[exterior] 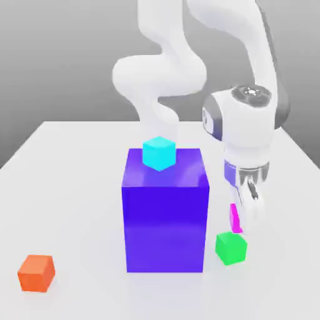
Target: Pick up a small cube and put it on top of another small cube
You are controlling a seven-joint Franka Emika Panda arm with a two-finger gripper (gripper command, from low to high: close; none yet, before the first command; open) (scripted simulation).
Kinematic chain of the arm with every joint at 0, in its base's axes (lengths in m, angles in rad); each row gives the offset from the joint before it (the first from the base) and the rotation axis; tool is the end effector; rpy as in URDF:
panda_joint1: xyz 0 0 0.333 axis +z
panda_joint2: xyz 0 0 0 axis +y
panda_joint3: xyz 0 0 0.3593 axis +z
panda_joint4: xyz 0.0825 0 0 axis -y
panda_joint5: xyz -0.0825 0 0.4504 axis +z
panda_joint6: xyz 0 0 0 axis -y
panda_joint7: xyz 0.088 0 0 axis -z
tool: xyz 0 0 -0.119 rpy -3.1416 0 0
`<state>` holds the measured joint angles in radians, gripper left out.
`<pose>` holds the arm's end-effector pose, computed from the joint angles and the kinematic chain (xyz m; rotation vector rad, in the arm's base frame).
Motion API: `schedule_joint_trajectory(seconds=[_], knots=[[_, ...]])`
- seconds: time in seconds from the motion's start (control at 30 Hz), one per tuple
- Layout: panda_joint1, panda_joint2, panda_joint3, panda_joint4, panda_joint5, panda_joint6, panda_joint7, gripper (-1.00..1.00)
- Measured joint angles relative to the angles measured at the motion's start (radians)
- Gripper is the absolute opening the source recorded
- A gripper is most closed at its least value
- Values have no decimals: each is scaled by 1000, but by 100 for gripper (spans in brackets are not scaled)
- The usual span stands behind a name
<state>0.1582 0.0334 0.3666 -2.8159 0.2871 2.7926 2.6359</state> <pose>0.3365 0.1834 0.1582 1.1398 -2.8625 -0.1571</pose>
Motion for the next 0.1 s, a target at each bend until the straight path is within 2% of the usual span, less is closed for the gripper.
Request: schedule_joint_trajectory(seconds=[0.1], knots=[[0,26,-10,-1,-37,27,26,-100]])
